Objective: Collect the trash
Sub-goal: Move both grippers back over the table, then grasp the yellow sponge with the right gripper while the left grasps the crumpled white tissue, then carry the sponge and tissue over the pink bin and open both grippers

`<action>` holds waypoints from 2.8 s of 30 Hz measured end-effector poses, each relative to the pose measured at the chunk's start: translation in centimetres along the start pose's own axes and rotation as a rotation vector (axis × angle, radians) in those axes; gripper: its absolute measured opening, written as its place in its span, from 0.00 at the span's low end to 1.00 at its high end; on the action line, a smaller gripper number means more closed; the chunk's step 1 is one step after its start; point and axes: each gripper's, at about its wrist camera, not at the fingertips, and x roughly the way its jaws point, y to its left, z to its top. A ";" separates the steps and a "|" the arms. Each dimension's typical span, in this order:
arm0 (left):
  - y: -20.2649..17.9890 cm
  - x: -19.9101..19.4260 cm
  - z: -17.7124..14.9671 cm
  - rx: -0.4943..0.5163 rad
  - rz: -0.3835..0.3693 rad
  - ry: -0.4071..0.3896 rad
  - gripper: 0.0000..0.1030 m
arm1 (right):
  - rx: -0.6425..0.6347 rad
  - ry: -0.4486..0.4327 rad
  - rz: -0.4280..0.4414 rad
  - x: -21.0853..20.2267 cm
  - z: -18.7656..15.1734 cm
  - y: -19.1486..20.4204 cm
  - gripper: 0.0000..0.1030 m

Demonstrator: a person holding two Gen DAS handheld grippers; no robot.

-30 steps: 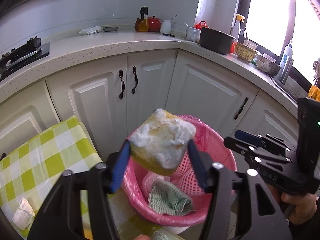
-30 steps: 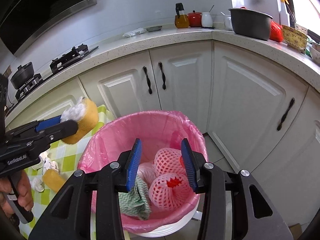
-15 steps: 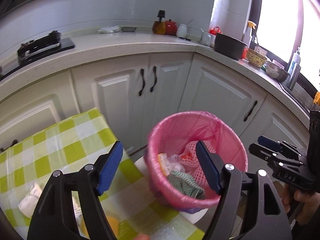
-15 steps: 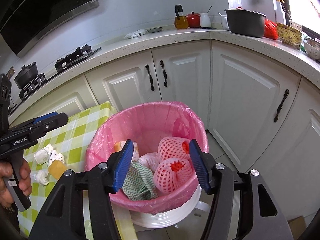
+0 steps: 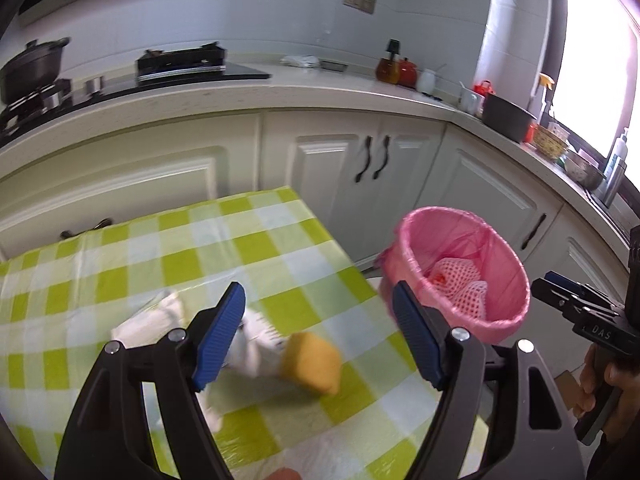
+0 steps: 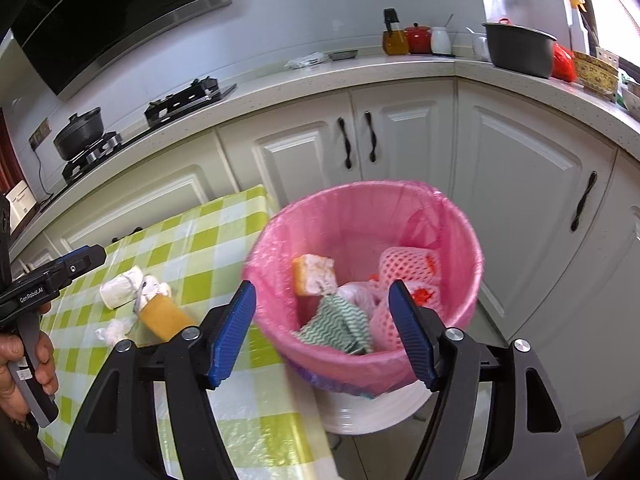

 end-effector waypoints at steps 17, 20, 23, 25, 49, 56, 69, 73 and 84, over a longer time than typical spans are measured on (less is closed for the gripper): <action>11.7 -4.7 -7.3 -0.153 0.113 0.044 0.71 | -0.181 0.089 0.167 2.4 -3.3 12.4 0.71; 12.2 -4.4 -8.2 -0.156 0.104 0.062 0.71 | -0.214 0.117 0.179 3.7 -3.9 13.9 0.71; 12.1 -3.7 -8.8 -0.150 0.082 0.082 0.71 | -0.245 0.151 0.188 5.2 -4.5 14.9 0.71; 12.1 -3.1 -9.2 -0.142 0.069 0.098 0.70 | -0.260 0.172 0.190 6.2 -4.8 15.4 0.71; 12.6 3.0 -10.5 -0.194 -0.024 0.205 0.43 | -0.370 0.275 0.217 13.5 -5.4 18.2 0.63; 12.7 3.5 -10.6 -0.194 -0.040 0.215 0.36 | -0.372 0.286 0.204 14.7 -5.3 18.2 0.60; 12.4 1.8 -10.2 -0.167 -0.025 0.191 0.32 | -0.344 0.282 0.220 13.3 -5.6 17.9 0.47; 12.1 0.5 -9.8 -0.158 -0.015 0.173 0.32 | -0.323 0.266 0.232 11.7 -5.6 17.7 0.47; 9.8 -3.2 -7.5 -0.114 -0.006 0.096 0.32 | -0.264 0.166 0.249 5.9 -3.4 16.1 0.47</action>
